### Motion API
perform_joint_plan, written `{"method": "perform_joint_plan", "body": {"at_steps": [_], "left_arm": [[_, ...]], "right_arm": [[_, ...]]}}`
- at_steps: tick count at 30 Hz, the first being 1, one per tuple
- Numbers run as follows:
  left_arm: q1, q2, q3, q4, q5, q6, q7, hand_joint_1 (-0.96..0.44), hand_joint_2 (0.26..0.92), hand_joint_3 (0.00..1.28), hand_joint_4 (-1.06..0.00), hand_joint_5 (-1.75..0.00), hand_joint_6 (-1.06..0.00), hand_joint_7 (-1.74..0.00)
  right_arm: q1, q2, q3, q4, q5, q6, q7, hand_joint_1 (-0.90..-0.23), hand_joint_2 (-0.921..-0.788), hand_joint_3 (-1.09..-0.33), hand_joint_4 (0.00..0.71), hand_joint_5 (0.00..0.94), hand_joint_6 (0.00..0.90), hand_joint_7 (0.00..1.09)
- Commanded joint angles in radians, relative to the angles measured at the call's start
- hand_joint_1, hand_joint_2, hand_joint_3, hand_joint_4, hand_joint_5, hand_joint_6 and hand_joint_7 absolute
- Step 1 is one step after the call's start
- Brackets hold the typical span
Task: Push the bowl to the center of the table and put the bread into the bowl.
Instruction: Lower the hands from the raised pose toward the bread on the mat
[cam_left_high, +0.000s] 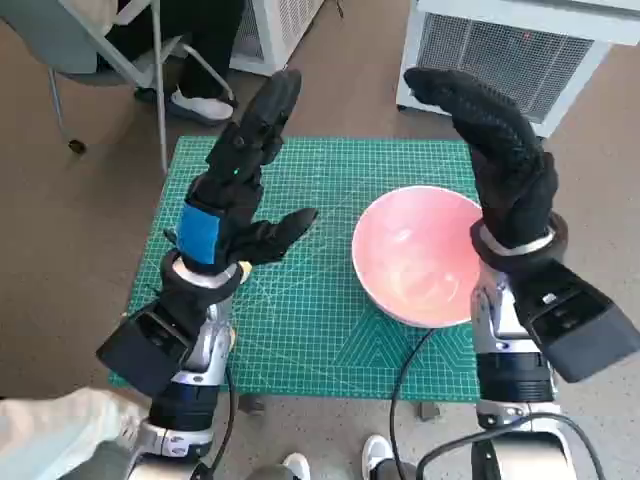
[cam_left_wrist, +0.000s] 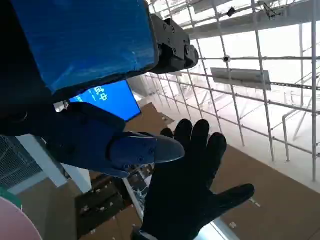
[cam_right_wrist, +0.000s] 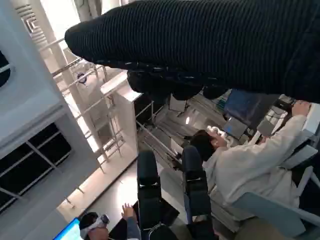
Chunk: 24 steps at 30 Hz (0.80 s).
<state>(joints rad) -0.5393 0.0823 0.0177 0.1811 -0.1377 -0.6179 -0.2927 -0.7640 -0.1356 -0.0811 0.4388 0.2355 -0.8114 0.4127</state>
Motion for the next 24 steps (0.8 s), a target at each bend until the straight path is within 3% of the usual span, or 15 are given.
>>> {"method": "perform_joint_plan", "body": {"at_steps": [1,19,24], "left_arm": [[0.003,0.01,0.008,0.002,-0.014,0.001,-0.006,-0.54,0.921,0.31,-0.23,0.0,-0.33,-0.01],[-0.013,0.018,0.021,0.003,-0.029,0.014,-0.009,-0.54,0.921,0.31,-0.23,0.0,-0.35,-0.02],[-0.013,0.016,0.022,0.004,-0.031,0.015,-0.009,-0.53,0.921,0.31,-0.24,-0.01,-0.35,-0.02]], "right_arm": [[0.022,0.006,-0.001,0.016,-0.01,-0.004,-0.008,-0.546,-0.921,-0.808,0.245,0.008,-0.001,0.58],[0.022,0.007,-0.002,0.06,0.001,-0.036,0.002,-0.565,-0.921,-0.803,0.245,0.007,-0.001,0.57],[0.041,-0.004,-0.01,0.034,0.012,-0.03,0.001,-0.56,-0.921,-0.813,0.242,0.005,-0.001,0.57]]}}
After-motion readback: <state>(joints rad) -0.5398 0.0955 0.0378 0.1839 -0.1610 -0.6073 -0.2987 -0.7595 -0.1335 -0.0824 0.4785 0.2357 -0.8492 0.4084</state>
